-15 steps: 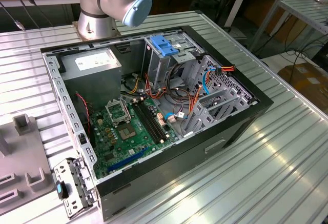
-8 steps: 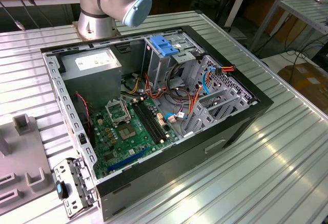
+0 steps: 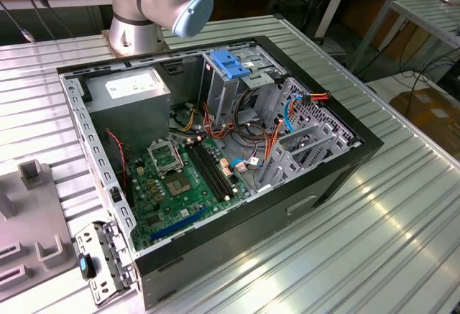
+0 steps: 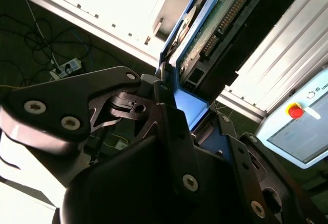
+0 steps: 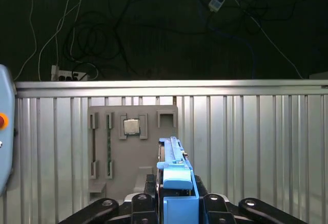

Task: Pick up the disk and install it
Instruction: 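Pick up the disk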

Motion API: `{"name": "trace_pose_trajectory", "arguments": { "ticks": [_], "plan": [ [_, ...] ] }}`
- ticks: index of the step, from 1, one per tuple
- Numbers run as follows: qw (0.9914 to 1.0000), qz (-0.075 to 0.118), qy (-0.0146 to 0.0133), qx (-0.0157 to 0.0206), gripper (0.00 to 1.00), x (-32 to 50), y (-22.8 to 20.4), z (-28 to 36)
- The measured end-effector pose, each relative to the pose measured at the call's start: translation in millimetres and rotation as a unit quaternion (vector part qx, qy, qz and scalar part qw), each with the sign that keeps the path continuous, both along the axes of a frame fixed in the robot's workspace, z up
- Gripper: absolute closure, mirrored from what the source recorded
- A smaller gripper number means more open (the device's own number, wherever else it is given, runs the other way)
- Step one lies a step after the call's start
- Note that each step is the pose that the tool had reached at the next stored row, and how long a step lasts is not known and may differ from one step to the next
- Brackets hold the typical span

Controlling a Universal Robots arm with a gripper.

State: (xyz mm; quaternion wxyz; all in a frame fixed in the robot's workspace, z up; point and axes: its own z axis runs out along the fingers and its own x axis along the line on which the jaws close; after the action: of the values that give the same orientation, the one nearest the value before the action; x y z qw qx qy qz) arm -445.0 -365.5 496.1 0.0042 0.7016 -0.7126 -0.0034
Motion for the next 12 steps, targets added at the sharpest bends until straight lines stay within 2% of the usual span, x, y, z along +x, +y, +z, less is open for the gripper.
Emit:
{"name": "trace_pose_trajectory", "arguments": {
  "ticks": [12],
  "plan": [
    [1.0,0.0,0.0,0.0,0.63,13.1,0.0,0.0]
  ]
}}
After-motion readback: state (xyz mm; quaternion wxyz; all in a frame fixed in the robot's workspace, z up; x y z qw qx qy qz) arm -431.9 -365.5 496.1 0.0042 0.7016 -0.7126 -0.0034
